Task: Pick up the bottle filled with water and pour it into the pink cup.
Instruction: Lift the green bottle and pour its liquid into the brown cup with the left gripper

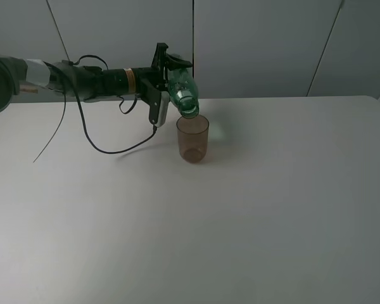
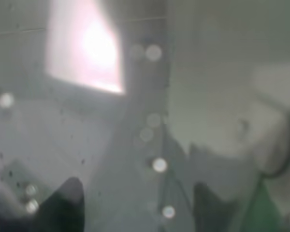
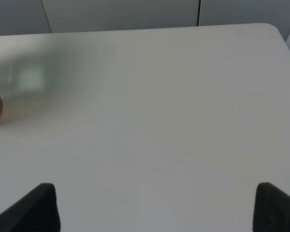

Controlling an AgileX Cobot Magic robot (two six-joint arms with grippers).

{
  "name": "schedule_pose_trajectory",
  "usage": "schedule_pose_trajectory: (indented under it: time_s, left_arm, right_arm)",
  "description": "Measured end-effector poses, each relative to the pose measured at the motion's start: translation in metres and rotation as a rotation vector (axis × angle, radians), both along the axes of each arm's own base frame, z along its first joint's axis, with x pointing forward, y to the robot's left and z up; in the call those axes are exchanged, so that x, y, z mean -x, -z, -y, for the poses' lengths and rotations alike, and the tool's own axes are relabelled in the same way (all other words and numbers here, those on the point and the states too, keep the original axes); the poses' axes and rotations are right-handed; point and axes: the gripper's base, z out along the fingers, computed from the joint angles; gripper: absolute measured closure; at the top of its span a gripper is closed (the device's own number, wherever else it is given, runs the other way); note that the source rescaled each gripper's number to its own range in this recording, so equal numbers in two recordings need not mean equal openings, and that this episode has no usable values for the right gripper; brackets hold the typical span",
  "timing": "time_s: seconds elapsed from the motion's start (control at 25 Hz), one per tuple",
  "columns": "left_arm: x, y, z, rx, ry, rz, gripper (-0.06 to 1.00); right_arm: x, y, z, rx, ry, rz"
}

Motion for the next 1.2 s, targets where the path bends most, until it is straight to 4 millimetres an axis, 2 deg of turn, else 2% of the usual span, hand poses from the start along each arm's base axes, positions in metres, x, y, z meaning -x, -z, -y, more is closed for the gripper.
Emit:
schedule_pose_trajectory:
  time_s: [1.2]
  left_arm:
    - [-0.0027, -0.0059, 0.0001, 0.014, -0.024, 0.108, 0.94]
  right_arm:
    - [0.0, 0.0, 0.0, 0.0, 0.0, 0.0]
